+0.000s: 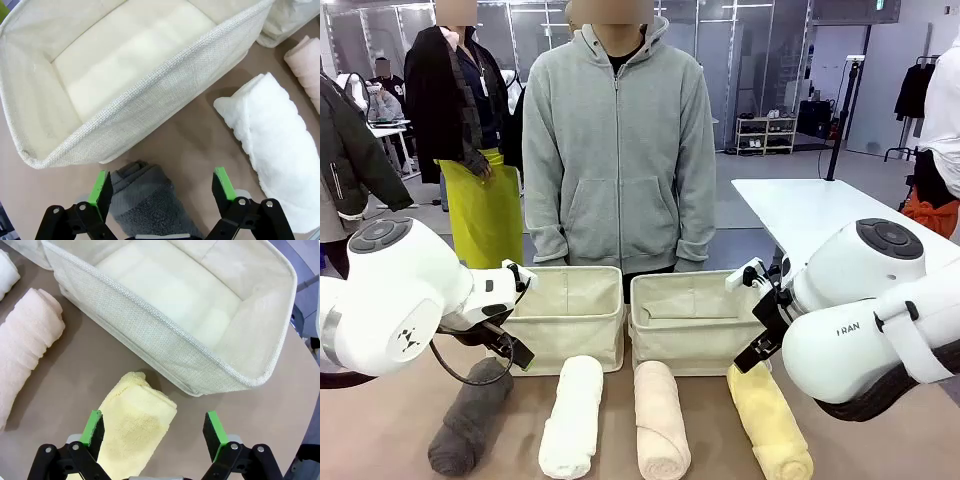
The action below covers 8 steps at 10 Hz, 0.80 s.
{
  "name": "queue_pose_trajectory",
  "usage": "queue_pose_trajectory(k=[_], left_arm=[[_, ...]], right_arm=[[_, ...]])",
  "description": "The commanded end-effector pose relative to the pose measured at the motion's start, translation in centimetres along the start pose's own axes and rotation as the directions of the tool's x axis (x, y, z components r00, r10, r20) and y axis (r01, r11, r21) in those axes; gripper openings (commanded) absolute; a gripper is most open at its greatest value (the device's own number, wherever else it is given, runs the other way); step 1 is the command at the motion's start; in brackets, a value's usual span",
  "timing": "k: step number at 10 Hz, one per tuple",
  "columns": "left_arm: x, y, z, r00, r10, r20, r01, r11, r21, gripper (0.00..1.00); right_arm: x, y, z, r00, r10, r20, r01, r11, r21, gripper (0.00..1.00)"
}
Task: Divide the towels into two baskets.
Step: Pick up one hotel-folded towel and place it in the Fabric basket indicated by the person.
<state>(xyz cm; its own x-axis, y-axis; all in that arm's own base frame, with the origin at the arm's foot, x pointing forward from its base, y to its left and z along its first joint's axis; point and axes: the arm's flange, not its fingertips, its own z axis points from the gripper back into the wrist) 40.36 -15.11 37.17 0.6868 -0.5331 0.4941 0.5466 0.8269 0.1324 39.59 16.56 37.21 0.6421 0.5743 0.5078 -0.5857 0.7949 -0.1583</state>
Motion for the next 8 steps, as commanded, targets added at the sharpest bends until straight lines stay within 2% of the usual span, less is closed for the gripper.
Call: queue_pose_trajectory(k=[1,8], left_arm=[[0.01,-0.02,0.01,1.000,0.000,0.000,0.000,1.000,0.000,1.00],[0.01,-0.02,0.01,1.000,0.000,0.000,0.000,1.000,0.000,1.00]], right_arm=[[0.00,0.00,0.00,1.000,0.000,0.000,0.000,1.000,0.000,1.00],[0.00,0.00,0.00,1.000,0.000,0.000,0.000,1.000,0.000,1.00]])
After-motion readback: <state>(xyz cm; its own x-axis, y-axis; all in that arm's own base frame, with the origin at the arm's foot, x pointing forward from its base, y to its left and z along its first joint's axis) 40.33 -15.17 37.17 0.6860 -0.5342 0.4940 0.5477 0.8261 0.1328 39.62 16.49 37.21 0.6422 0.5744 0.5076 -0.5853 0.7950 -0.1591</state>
